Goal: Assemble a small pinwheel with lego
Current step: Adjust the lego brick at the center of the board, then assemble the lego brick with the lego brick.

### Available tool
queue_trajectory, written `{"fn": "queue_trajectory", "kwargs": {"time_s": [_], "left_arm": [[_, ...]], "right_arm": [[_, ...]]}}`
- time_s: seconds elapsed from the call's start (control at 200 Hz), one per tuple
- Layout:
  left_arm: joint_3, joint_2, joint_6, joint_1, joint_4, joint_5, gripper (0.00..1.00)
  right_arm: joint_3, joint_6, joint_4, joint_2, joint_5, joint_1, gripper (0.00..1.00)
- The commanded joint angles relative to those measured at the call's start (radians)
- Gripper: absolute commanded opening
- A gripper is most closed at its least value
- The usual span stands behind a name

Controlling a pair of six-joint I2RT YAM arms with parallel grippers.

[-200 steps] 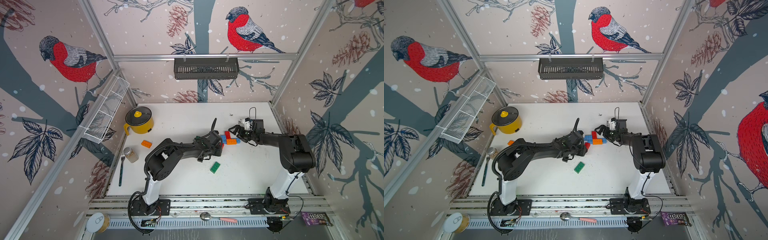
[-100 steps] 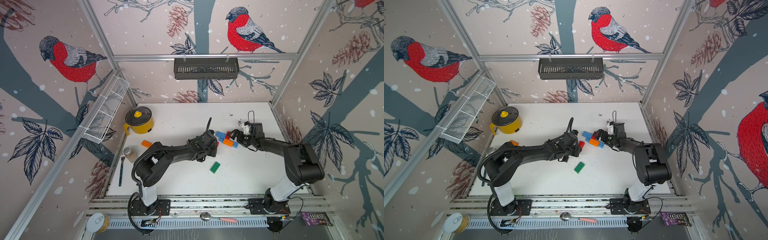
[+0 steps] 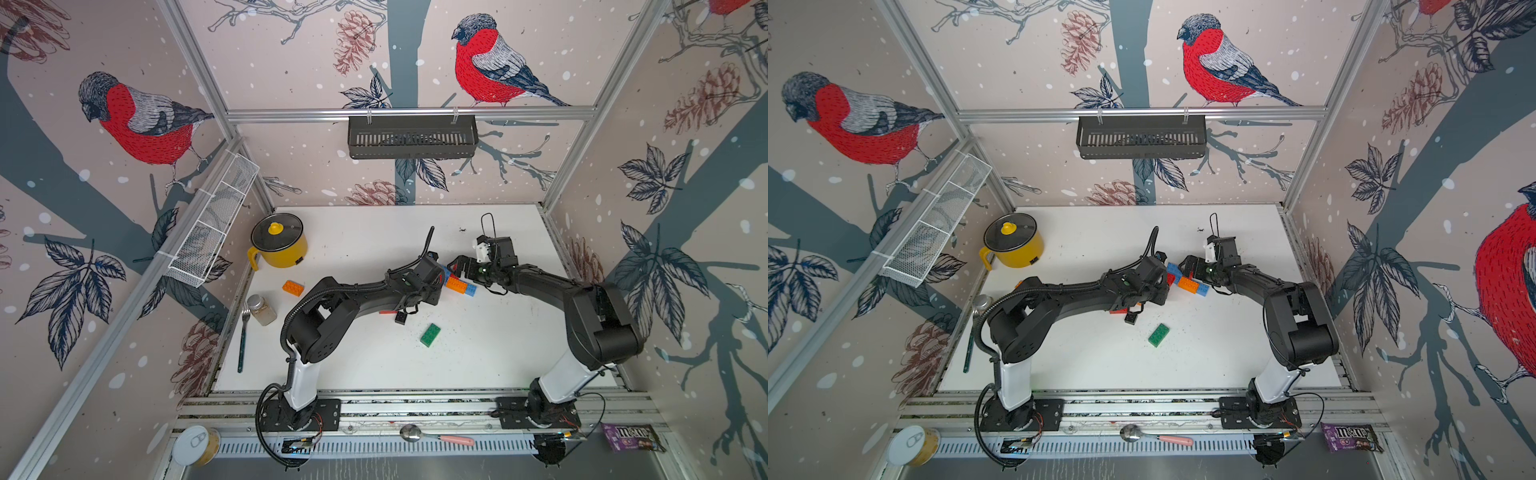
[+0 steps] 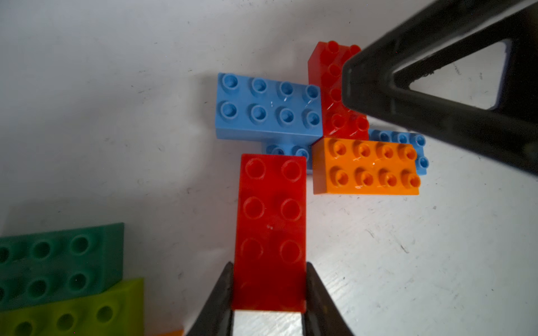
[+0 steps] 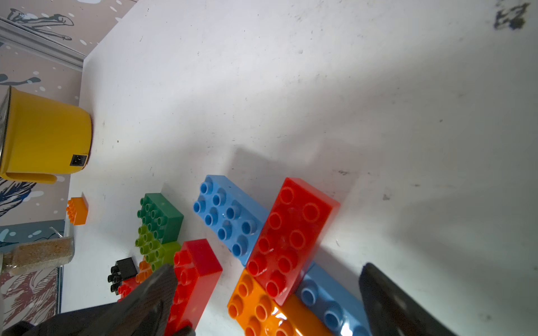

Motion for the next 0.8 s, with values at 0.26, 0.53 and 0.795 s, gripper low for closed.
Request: {"fn": "queue_trajectory", "kwargs": {"time_s": [0.26,0.53,0.795], "left_arm": [[0.073,0.056,0.032,-0.01,-0.035,0.004,0.07],[0.107,0.08,0.039,-0.017,-0.052,-0.008,0.06],[0.141,0.101,0.054,-0.025,-0.083,-0.024,0.06]], "right_arm": [[0.008,-0.04,-0.031,0.009,0.001,0.02,0.99],[0.005,-0.05,-0.039,0.029,0.002,0.03,0.98],[0.009,-0.059,-0.062,0.048,0.035,0.042,0.9]]}}
